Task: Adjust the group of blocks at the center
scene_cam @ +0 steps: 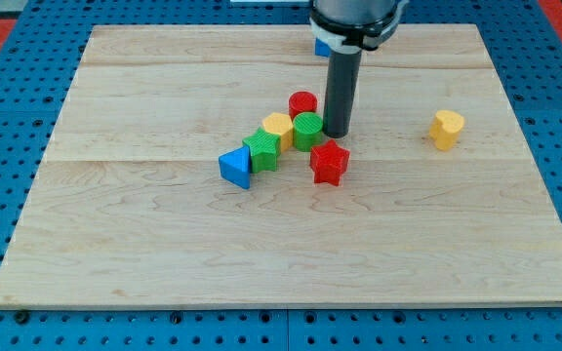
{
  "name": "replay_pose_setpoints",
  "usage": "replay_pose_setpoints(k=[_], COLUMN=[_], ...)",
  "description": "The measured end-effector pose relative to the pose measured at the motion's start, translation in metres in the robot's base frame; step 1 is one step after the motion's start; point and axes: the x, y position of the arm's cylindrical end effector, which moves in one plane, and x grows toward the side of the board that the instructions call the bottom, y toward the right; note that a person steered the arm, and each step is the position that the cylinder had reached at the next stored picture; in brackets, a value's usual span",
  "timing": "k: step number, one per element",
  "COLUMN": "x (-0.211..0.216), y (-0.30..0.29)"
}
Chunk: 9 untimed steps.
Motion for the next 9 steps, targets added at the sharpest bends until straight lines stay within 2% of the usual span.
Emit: replay_pose_setpoints(k=[1, 2, 3, 4, 5, 6, 7, 9], x=[-0.025, -0.053, -0.044, -0.042, -0.045, 0.003, 0.065, 0.062], y=[0.026, 0.016, -0.029, -0.041, 0.035, 0.076, 0.064, -0.042])
